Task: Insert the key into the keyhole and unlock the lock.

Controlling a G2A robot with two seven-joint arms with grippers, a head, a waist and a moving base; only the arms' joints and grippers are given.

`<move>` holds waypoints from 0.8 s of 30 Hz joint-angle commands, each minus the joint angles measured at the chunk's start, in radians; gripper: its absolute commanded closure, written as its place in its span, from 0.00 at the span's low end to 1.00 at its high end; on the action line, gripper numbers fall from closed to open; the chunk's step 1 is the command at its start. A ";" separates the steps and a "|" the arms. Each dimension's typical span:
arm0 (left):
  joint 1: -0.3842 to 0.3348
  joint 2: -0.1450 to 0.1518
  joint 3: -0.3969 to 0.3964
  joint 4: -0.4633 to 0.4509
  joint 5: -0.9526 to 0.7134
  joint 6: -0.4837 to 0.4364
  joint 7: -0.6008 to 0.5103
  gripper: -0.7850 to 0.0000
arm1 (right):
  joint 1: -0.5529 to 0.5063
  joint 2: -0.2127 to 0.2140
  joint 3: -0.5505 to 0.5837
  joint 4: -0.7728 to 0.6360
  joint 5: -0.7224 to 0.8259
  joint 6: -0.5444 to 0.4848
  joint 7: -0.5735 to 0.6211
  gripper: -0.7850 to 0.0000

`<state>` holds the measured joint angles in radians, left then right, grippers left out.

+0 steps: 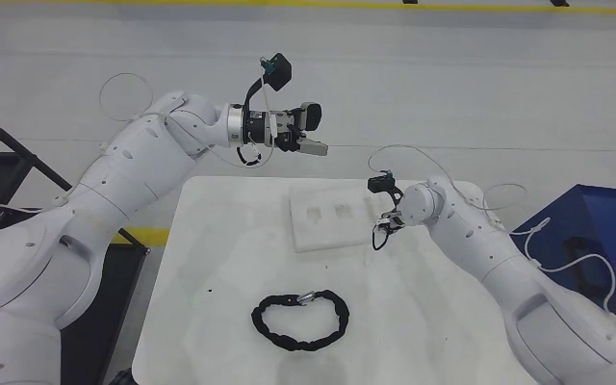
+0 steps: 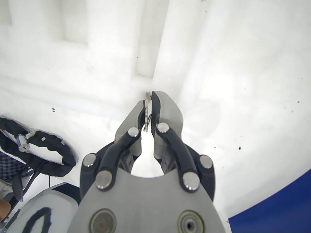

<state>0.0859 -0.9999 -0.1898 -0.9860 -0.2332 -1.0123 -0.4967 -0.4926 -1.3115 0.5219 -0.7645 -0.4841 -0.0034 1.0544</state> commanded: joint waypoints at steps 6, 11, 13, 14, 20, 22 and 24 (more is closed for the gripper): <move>0.000 0.000 0.000 0.000 -0.001 0.000 -0.001 0.00 | 0.000 0.023 0.044 -0.098 -0.017 0.076 0.105 1.00; 0.000 0.000 0.000 0.000 -0.001 0.000 -0.001 0.00 | -0.035 0.063 0.147 -0.220 0.076 0.096 0.196 1.00; 0.000 0.000 0.000 0.000 -0.001 0.000 -0.001 0.00 | -0.058 0.089 0.195 -0.282 0.072 0.112 0.223 1.00; 0.000 0.000 0.000 0.000 -0.001 0.000 -0.001 0.00 | -0.078 0.102 0.224 -0.328 0.088 0.115 0.235 1.00; 0.000 0.000 0.000 0.000 -0.001 0.000 -0.001 0.00 | -0.229 0.184 0.423 -0.578 0.139 0.097 0.329 1.00; 0.000 0.000 0.000 0.000 -0.001 0.000 -0.001 0.00 | -0.285 0.209 0.503 -0.648 0.177 0.076 0.357 1.00; 0.000 0.000 0.000 0.000 -0.001 0.000 -0.001 0.00 | -0.341 0.233 0.587 -0.706 0.208 0.051 0.381 1.00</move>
<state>0.0859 -0.9998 -0.1898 -0.9860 -0.2332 -1.0123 -0.4967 -0.8076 -1.0887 1.0632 -1.4430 -0.2882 0.0570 1.4258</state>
